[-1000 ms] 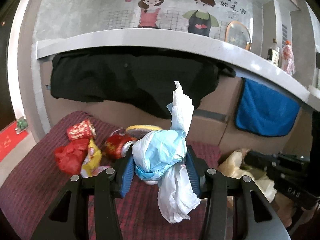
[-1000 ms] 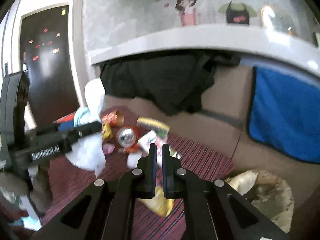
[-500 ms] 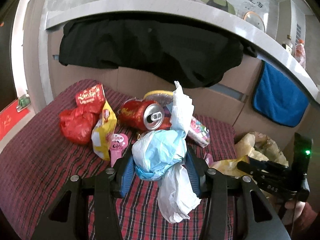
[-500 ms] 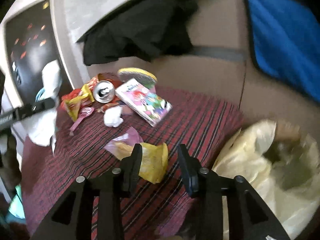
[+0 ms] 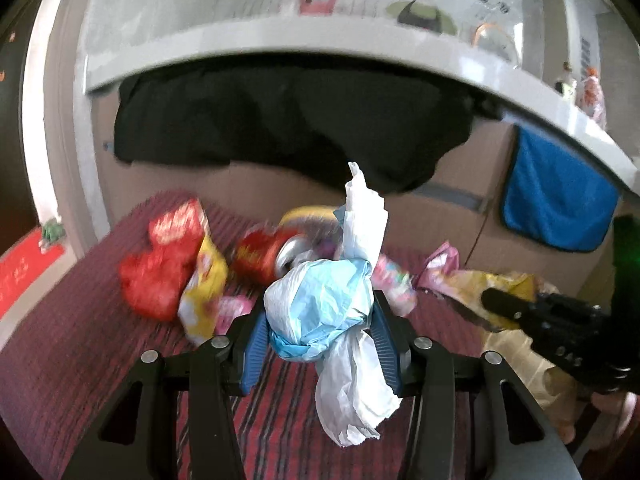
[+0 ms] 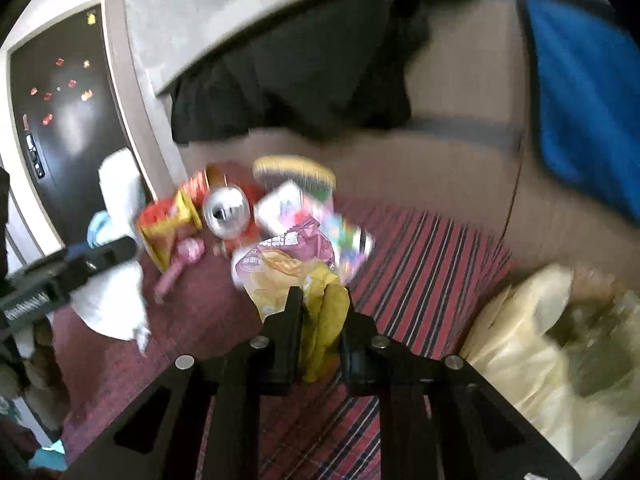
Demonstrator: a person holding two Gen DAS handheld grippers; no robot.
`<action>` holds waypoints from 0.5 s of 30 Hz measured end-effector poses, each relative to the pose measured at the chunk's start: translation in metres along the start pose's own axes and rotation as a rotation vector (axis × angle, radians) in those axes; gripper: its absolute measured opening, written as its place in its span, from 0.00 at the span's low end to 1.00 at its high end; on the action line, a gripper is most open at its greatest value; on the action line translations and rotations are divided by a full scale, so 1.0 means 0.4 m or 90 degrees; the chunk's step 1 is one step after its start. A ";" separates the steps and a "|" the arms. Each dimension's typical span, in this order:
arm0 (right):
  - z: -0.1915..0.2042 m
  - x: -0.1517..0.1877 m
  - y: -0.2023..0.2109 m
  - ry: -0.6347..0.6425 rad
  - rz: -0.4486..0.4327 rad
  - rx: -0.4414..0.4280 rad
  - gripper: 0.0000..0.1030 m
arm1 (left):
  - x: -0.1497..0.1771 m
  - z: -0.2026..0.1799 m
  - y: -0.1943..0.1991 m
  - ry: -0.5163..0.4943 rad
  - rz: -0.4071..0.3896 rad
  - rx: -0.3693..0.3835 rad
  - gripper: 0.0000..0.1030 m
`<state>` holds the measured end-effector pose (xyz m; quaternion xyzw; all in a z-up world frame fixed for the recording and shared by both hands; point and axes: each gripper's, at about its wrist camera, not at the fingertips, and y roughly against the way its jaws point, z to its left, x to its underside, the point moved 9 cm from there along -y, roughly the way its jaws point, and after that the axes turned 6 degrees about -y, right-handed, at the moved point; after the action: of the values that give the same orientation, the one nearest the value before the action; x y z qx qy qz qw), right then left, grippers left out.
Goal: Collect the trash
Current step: 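Carry both held wrappers over the bin and open both grippers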
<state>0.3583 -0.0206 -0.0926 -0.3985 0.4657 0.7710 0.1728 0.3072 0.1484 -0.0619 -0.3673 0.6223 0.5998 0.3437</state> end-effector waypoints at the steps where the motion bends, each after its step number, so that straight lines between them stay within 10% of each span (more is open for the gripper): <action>1: 0.002 -0.022 0.024 0.004 -0.018 0.005 0.14 | -0.018 -0.020 0.005 -0.008 -0.013 0.002 0.47; 15: -0.217 -0.143 0.358 0.009 -0.175 0.176 0.15 | -0.138 -0.405 -0.004 -0.088 -0.065 0.097 0.47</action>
<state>0.3420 -0.1614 0.0132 -0.4363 0.5097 0.6658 0.3265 0.3380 -0.0111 -0.0077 -0.3291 0.6214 0.5566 0.4425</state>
